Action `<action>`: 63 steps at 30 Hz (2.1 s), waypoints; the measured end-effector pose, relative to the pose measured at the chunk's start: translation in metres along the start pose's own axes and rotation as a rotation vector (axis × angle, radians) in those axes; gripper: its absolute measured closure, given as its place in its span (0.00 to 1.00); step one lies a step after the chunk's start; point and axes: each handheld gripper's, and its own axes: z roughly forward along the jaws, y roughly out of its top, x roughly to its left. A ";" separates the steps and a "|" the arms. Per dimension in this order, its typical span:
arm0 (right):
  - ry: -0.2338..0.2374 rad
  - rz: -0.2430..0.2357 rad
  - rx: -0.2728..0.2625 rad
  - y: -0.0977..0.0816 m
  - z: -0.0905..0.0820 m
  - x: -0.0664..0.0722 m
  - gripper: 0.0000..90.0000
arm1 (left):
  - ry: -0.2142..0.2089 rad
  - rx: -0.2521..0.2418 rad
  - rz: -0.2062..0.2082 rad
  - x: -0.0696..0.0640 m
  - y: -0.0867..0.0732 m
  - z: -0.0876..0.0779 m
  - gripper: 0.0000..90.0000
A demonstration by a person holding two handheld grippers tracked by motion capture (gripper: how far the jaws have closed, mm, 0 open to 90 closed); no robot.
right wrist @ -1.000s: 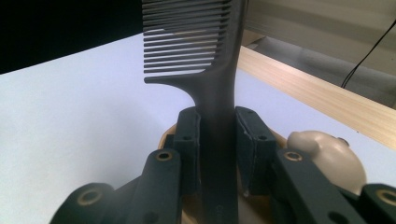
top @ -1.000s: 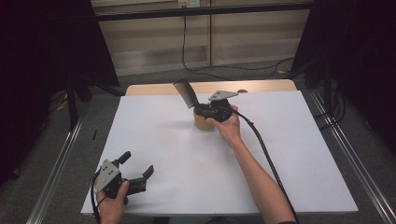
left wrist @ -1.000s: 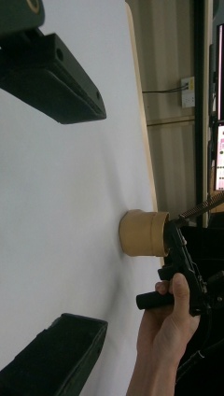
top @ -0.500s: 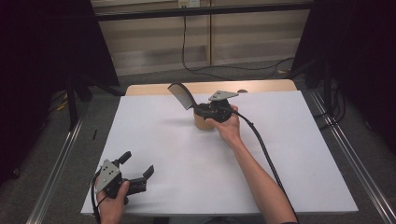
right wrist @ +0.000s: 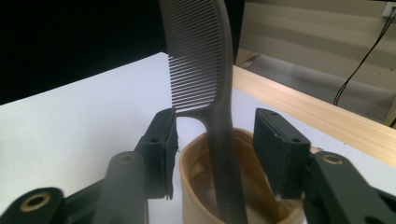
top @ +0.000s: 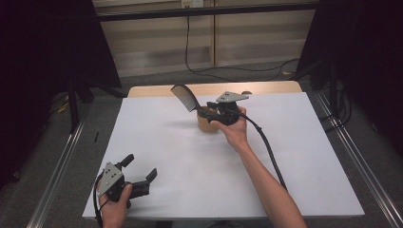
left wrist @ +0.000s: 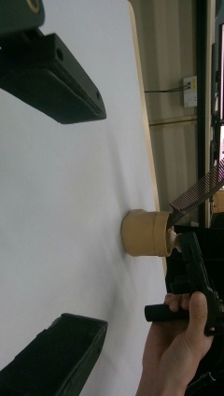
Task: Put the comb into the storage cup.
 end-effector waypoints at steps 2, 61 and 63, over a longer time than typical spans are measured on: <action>-0.004 0.005 -0.008 0.001 -0.003 -0.001 0.54 | -0.001 0.000 0.001 0.000 0.000 0.000 0.02; -0.265 0.062 -0.076 -0.014 -0.075 -0.015 0.01 | 0.035 -0.018 -0.031 0.003 -0.001 0.000 0.02; -0.283 0.058 -0.078 -0.015 -0.078 -0.015 0.00 | 0.033 -0.022 -0.036 0.003 -0.001 -0.001 0.02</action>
